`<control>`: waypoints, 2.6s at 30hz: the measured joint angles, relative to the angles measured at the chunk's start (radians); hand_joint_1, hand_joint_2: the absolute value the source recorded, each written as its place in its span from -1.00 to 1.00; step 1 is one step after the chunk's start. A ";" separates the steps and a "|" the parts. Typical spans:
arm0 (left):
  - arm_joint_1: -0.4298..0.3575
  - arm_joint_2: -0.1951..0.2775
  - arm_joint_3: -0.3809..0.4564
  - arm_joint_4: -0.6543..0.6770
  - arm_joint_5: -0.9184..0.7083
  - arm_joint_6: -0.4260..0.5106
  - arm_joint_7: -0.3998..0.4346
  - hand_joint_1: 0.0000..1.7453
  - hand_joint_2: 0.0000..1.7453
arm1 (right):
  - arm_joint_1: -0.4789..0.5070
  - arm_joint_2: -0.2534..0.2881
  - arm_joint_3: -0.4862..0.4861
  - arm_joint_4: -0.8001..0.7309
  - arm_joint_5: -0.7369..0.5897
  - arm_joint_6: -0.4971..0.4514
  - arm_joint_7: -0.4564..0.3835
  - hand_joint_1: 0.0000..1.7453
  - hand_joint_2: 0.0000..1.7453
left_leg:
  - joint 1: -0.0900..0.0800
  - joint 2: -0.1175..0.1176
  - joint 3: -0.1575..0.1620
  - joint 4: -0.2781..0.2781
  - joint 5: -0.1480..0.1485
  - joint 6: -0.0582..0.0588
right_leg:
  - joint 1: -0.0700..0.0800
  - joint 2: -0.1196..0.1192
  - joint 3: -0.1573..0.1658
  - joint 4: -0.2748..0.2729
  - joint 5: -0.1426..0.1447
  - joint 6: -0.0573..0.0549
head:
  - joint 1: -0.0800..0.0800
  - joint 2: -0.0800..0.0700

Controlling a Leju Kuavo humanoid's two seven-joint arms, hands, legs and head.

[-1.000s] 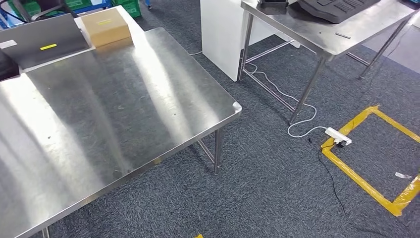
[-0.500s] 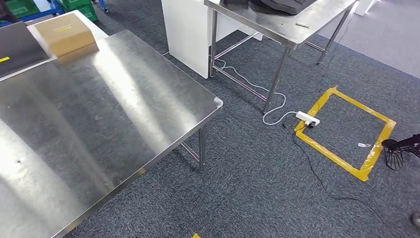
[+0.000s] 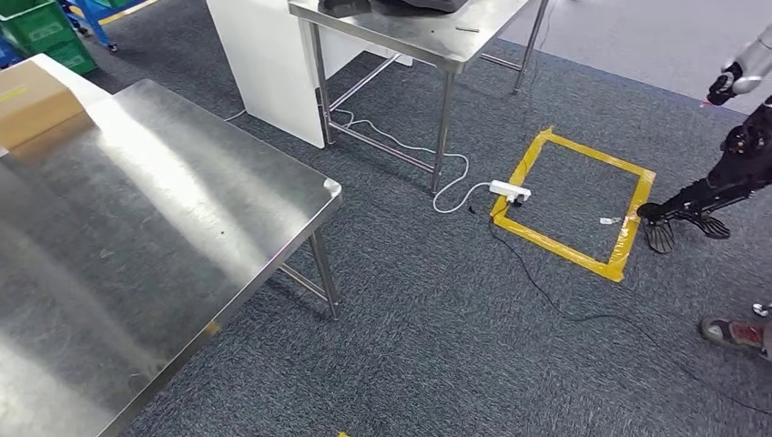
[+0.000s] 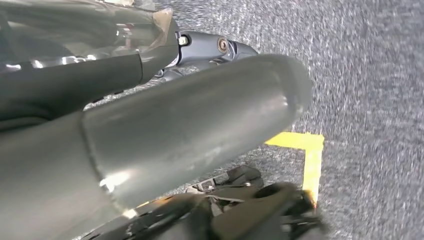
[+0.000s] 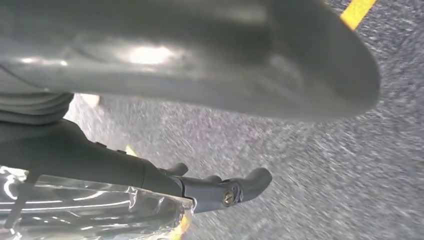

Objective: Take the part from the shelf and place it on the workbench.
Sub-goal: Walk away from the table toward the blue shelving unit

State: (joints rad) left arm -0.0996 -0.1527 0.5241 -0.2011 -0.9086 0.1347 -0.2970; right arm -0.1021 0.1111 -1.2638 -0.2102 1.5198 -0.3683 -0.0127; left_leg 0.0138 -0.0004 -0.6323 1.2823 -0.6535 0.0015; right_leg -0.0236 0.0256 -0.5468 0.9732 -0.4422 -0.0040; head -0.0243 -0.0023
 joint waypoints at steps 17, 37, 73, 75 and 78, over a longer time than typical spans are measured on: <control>0.006 0.007 0.000 0.002 -0.023 -0.081 0.265 -1.00 -1.00 | 0.002 0.004 0.017 0.002 0.018 0.009 0.017 -1.00 -1.00 | 0.007 0.001 0.110 -0.284 0.163 0.052 | 0.003 -0.001 -0.121 0.182 -0.070 0.042 | 0.008 0.000; 0.031 0.029 0.004 0.007 -0.041 -0.115 0.459 -1.00 -1.00 | -0.002 0.004 0.055 0.004 0.036 0.016 0.024 -1.00 -1.00 | 0.018 -0.068 0.093 -0.230 0.140 0.001 | 0.009 0.075 -0.023 0.038 -0.004 0.013 | 0.001 0.000; 0.029 0.017 0.004 0.009 -0.064 -0.131 0.436 -1.00 -1.00 | 0.003 0.003 0.067 0.004 0.018 0.023 0.023 -1.00 -1.00 | 0.008 -0.051 0.090 -0.255 0.153 0.035 | 0.011 0.065 -0.065 0.084 -0.032 0.036 | 0.004 0.000; 0.030 0.018 0.004 0.009 -0.065 -0.131 0.435 -1.00 -1.00 | 0.001 0.004 0.067 0.004 0.018 0.023 0.023 -1.00 -1.00 | 0.004 -0.019 0.094 -0.258 0.155 0.046 | 0.011 0.003 -0.120 0.196 -0.086 0.031 | 0.007 0.000; 0.030 0.018 0.004 0.009 -0.065 -0.131 0.435 -1.00 -1.00 | 0.001 0.006 0.067 0.005 0.018 0.023 0.023 -1.00 -1.00 | -0.003 0.028 0.094 -0.258 0.151 0.049 | 0.008 -0.014 -0.186 0.325 -0.128 0.038 | 0.008 0.000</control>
State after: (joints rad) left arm -0.0693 -0.1343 0.5280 -0.1923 -0.9731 0.0034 0.1385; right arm -0.1013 0.1170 -1.1971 -0.2056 1.5381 -0.3452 0.0108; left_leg 0.0108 0.0280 -0.5382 1.0243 -0.5030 0.0509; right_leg -0.0152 0.0120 -0.7328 1.2984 -0.5706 0.0343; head -0.0162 -0.0023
